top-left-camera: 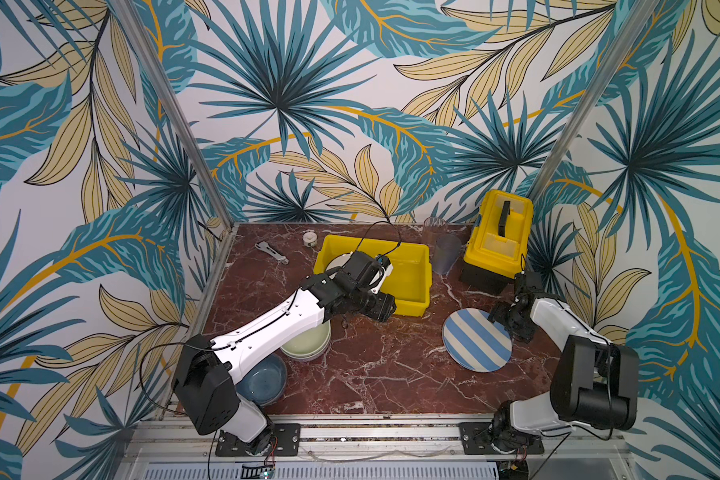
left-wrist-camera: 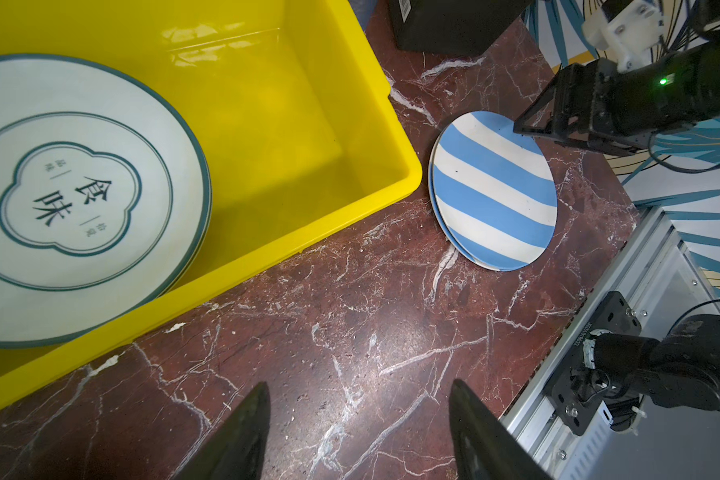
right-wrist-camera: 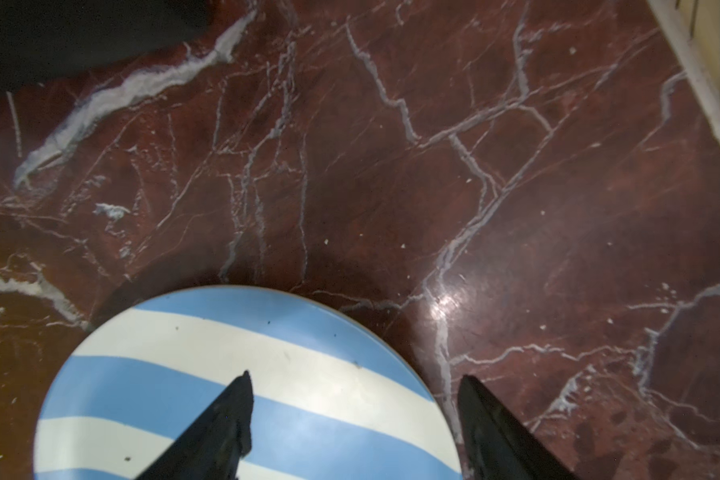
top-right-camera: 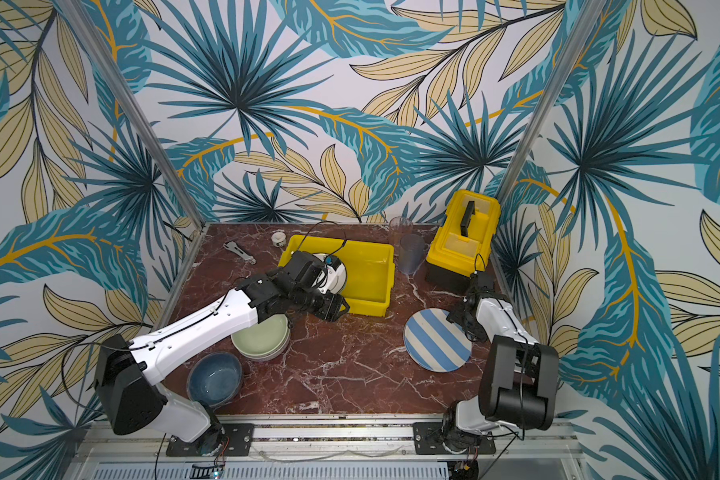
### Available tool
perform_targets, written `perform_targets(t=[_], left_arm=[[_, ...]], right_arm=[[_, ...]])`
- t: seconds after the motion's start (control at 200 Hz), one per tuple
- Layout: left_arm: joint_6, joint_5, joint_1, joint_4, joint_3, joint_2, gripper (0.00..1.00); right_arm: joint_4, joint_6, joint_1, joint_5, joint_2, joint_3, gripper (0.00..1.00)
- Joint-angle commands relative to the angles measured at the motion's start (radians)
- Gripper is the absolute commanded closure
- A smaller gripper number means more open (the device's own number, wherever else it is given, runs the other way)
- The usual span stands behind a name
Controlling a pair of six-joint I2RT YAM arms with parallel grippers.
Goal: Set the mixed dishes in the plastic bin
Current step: 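Withdraw both grippers from the bin toward the blue-and-white striped plate, then lower both grippers onto opposite rims of the blue-and-white striped plate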
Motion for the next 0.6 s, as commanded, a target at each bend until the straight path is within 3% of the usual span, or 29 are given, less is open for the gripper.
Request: perform_targets(t=[0.0,0.205,0.596], left_arm=[[0.011,-0.022,0.002,0.020,-0.007,-0.024,0.32],[0.007,-0.031,0.002,0.019,0.027,0.000,0.32],[0.000,-0.022,0.000,0.019,0.034,0.027,0.39]], right_arm=[[0.038,-0.018,-0.004,-0.068,0.048,0.017,0.22],[0.026,-0.017,-0.003,-0.154,0.108,0.030,0.29],[-0.070,-0.030,0.105,-0.102,0.102,0.018,0.35]])
